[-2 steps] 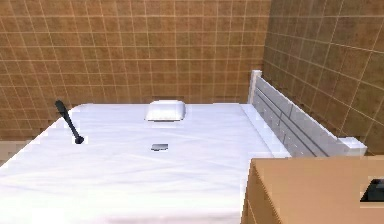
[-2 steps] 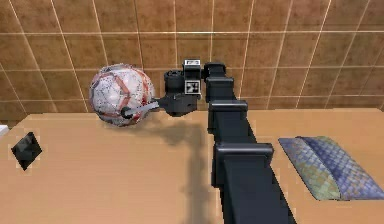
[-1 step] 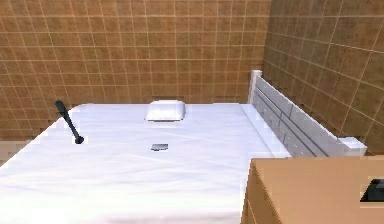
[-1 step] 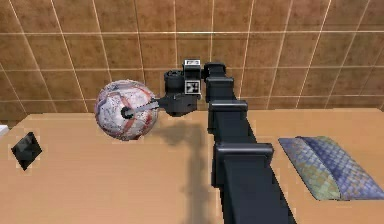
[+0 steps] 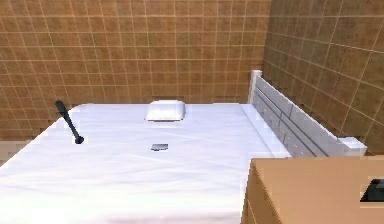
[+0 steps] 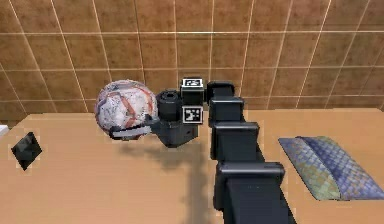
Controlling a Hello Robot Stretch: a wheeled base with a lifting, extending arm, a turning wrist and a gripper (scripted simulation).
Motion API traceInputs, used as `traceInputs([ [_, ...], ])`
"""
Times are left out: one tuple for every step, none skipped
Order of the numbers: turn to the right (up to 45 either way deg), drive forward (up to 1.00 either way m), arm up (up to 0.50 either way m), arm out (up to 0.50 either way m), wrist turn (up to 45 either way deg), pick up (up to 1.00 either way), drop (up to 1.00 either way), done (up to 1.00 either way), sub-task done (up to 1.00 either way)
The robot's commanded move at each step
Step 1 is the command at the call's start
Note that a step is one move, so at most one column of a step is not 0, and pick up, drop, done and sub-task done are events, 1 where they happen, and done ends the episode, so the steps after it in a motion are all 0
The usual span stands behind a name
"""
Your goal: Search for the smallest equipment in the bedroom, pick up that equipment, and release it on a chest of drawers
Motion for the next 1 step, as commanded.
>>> traceInputs([
  [0.0,0.0,0.0,0.0,0.0,0.0,0.0,1.0,0.0],
])
